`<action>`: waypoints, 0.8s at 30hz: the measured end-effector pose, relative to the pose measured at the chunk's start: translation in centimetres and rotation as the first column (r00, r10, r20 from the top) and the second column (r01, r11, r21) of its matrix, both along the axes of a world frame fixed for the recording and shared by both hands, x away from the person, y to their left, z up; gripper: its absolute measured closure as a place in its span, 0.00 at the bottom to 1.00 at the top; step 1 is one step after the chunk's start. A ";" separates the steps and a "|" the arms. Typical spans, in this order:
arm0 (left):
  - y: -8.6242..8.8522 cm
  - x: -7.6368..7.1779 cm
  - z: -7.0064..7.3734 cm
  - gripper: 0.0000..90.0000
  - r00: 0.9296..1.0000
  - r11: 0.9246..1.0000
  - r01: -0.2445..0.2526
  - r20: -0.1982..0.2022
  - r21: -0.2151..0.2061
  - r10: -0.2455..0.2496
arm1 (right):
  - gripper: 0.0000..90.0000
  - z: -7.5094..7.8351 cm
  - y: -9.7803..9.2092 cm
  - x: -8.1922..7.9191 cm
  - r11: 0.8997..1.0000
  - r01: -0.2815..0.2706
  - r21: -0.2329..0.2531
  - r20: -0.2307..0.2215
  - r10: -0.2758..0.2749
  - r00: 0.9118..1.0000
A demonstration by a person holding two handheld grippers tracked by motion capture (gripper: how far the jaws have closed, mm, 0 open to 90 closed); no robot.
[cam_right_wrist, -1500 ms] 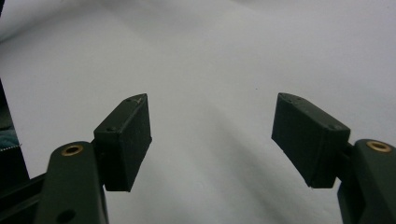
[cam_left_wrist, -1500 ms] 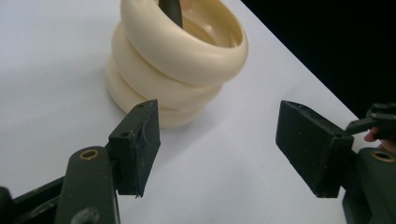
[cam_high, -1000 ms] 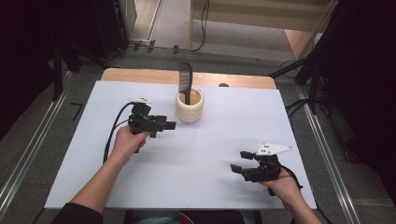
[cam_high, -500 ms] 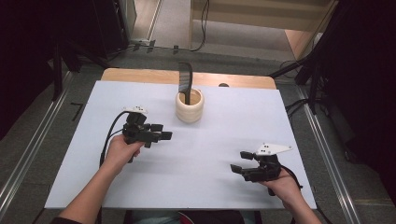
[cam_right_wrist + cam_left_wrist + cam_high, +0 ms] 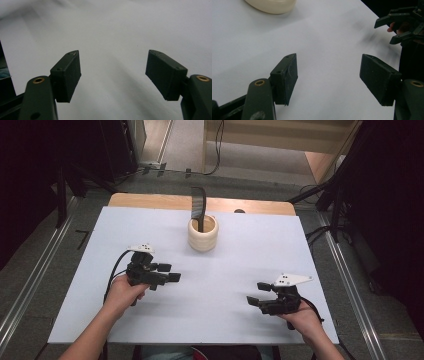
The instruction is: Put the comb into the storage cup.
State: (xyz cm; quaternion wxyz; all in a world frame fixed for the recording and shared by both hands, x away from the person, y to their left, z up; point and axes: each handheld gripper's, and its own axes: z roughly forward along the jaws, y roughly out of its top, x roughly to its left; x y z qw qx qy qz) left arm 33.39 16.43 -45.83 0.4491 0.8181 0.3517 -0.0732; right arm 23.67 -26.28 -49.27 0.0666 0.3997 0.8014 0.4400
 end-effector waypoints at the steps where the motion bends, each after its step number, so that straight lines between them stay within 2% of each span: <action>1: 0.0 -0.1 0.0 0.35 1.000 1.000 -0.002 0.001 0.004 0.002 | 0.29 0.0 0.0 0.0 1.000 0.001 0.000 0.002 -0.001 1.000; 24: 1.5 -2.3 -0.6 0.34 1.000 0.998 0.000 -0.004 0.057 0.000 | 0.29 -0.1 -0.1 0.1 1.000 -0.002 -0.002 -0.004 0.002 1.000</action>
